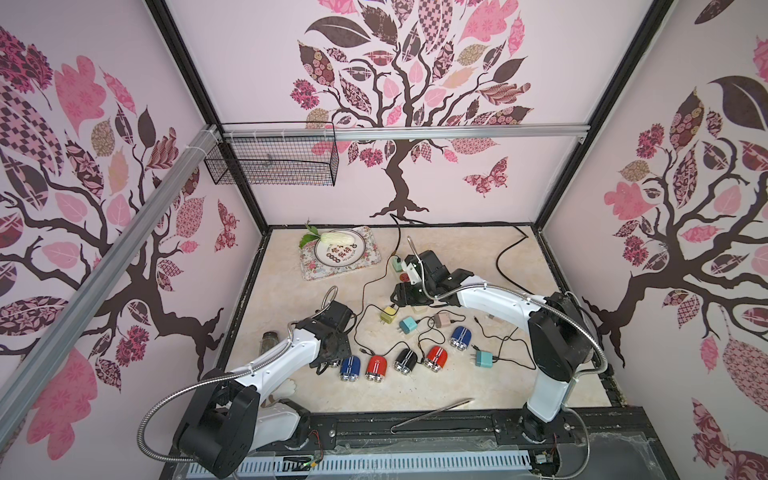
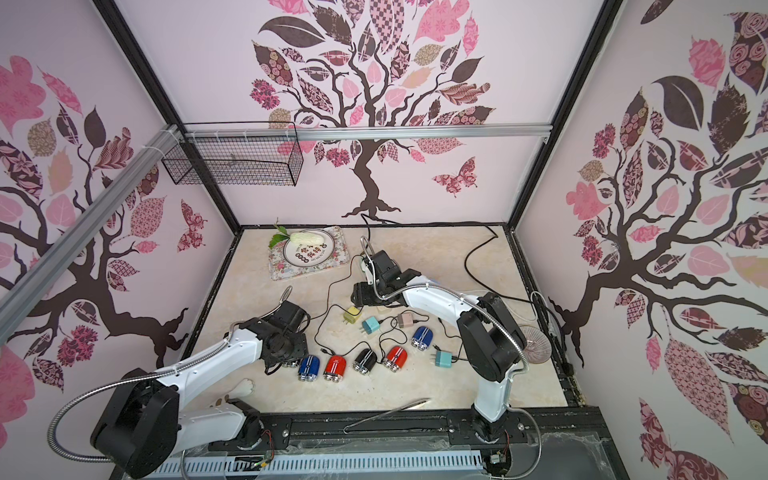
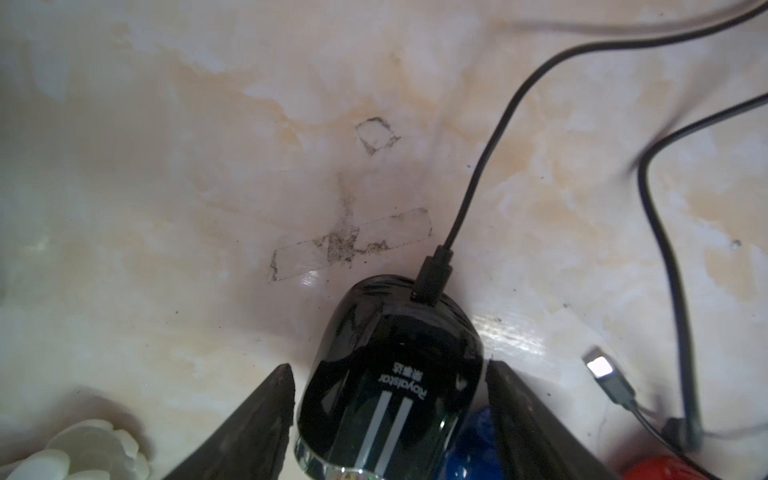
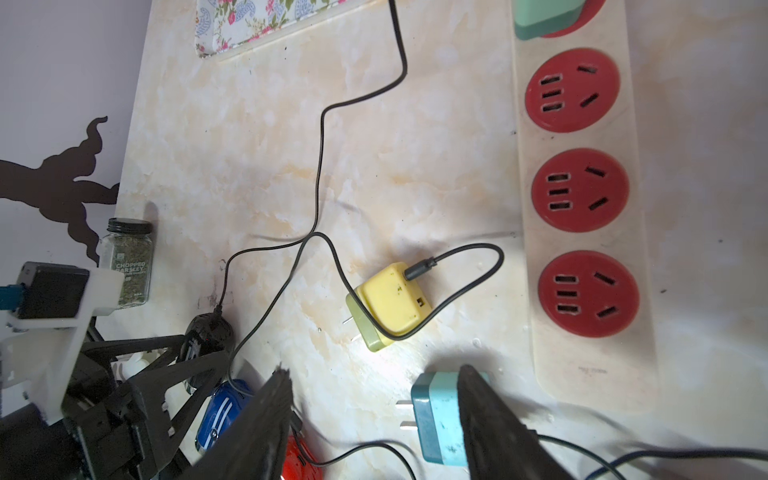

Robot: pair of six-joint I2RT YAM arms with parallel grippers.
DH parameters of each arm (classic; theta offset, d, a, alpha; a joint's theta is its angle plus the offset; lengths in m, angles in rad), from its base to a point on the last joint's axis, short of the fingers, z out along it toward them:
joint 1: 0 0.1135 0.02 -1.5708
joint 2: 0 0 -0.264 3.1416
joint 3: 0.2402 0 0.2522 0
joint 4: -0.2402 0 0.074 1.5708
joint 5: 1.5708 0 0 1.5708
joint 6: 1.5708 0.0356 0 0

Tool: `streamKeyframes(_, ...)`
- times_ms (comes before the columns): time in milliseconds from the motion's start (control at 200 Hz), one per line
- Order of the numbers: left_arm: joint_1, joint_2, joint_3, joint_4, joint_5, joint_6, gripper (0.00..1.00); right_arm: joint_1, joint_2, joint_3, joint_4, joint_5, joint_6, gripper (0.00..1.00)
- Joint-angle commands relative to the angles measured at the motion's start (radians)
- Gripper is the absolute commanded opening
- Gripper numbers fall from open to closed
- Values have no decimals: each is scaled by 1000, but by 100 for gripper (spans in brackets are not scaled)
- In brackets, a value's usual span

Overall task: Unplug the electric shaver
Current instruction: Pick up the electric shaver from the center of the board.

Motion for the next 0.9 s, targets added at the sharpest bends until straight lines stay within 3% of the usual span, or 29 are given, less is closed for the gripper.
streamKeyframes(0,-6,5,-34,-17,-30,-37,75,5,-42,1,19,-13,7,66)
streamKeyframes(265,-30,-16,-52,-18,-38,-57,66,6,-46,-18,42,-18,19,66)
streamKeyframes(715,-30,85,19,-40,-53,-29,64,29,-12,-10,95,-76,62,66)
streamKeyframes(895,-31,66,32,-42,-61,-14,48,38,1,7,101,-85,68,66)
